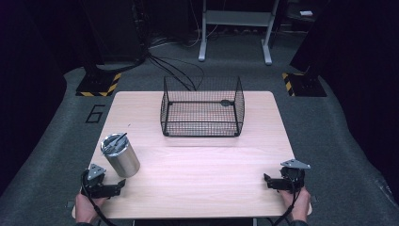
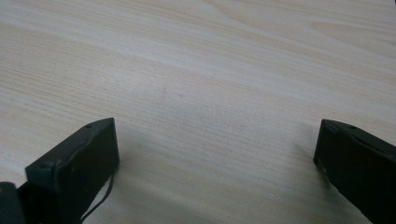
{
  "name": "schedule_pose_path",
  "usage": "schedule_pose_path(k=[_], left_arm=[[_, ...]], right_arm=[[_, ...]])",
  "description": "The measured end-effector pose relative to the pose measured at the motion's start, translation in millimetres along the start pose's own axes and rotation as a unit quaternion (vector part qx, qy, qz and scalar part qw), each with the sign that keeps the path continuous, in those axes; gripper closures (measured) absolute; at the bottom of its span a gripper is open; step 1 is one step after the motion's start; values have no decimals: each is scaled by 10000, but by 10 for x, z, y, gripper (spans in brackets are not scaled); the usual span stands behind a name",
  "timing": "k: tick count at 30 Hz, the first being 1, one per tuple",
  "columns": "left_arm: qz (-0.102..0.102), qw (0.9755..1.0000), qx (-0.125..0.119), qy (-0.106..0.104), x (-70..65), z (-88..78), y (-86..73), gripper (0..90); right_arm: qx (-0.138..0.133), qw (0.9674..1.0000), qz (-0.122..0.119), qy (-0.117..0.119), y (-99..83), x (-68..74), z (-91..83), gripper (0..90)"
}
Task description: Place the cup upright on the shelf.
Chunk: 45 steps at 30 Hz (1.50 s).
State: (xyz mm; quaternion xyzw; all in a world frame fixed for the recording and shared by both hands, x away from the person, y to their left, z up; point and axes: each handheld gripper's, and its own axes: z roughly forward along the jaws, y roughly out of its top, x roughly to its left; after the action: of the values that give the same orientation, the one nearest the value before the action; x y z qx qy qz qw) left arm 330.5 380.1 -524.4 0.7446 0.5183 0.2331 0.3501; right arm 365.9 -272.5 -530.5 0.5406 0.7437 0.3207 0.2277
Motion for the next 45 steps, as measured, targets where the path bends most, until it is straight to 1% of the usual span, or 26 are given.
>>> schedule_pose_path(k=[1, 2, 3, 5, 6, 7, 8, 9, 10, 11, 12, 13, 18, 20, 21, 22, 24, 29, 32, 34, 35, 37, 41, 42, 44, 45], left_arm=[[0, 10000, 0, 0, 0, 0, 0, 0], [-75, 9999, -127, -68, -12, -32, 24, 0], [-75, 9999, -127, -68, -12, -32, 24, 0], [-19, 9996, -259, -107, -24, -90, 72, 0], [-19, 9996, -259, -107, -24, -90, 72, 0], [-79, 9995, -282, -148, -40, -111, 87, 0], [-76, 9990, -385, -202, -45, -145, 118, 0], [-76, 9990, -385, -202, -45, -145, 118, 0], [-56, 9986, -496, -174, -45, -160, 134, 0], [-68, 9985, -510, -204, -46, -182, 150, 0], [-91, 9979, -605, -203, -49, -186, 157, 0], [-81, 9979, -598, -239, -44, -214, 179, 0], [-93, 9960, -831, -316, -50, -293, 257, 0], [-86, 9956, -867, -335, -52, -311, 283, 0], [-87, 9950, -945, -312, -58, -317, 297, 0], [-70, 9950, -933, -347, -54, -335, 316, 0], [-96, 9938, -1045, -364, -47, -362, 361, 0], [-132, 9924, -1152, -412, -28, -385, 433, 0], [-91, 9912, -1255, -406, -25, -389, 506, 0], [-58, 9910, -1278, -401, -27, -396, 547, 0], [-58, 9910, -1278, -401, -27, -396, 547, 0], [-53, 9899, -1357, -410, -19, -403, 601, 0], [-70, 9892, -1392, -455, -1, -401, 650, 0], [-75, 9884, -1445, -451, 0, -394, 668, 0], [-76, 9879, -1474, -477, -2, -386, 698, 0], [-56, 9880, -1469, -475, -3, -385, 707, 0]], right_arm=[[0, 10000, 0, 0, 0, 0, 0, 0], [0, 10000, 1, -10, 0, 0, 0, 0], [0, 10000, 2, -11, 0, 0, 0, 0], [-2, 10000, 0, -11, 0, 0, 0, 0], [3, 10000, -9, -10, -1, -2, -1, 0], [3, 10000, -9, -10, -1, -2, -1, 0], [1, 10000, 1, -10, 0, 0, -1, 0], [1, 10000, 1, -10, 0, 0, -1, 0], [13, 10000, -43, -14, -2, -7, -3, 0], [-1, 10000, 0, -11, 0, 0, 0, 0], [0, 10000, 1, -11, 0, 0, -1, 0], [1, 10000, 1, -10, 0, 0, -1, 0], [0, 10000, 3, -11, 0, 0, 0, 0], [0, 10000, 2, -12, 0, 0, -1, 0], [1, 10000, 1, -10, 0, 0, -1, 0], [2, 10000, 3, -11, 0, 0, -1, 0], [0, 10000, 0, -11, 0, 0, 0, 0], [-1, 10000, 2, -11, 0, 0, 0, 0], [0, 10000, 1, -10, 0, 0, -1, 0], [1, 10000, 1, -11, 0, 0, -1, 0], [1, 10000, 1, -11, 0, 0, -1, 0], [1, 10000, 0, -11, 0, 0, -1, 0], [0, 10000, -1, -10, 0, -1, -1, 0], [4, 10000, -11, -9, -1, -2, -1, 0], [0, 10000, 0, -11, 0, 0, -1, 0], [1, 10000, 2, -11, 0, 0, -1, 0]])
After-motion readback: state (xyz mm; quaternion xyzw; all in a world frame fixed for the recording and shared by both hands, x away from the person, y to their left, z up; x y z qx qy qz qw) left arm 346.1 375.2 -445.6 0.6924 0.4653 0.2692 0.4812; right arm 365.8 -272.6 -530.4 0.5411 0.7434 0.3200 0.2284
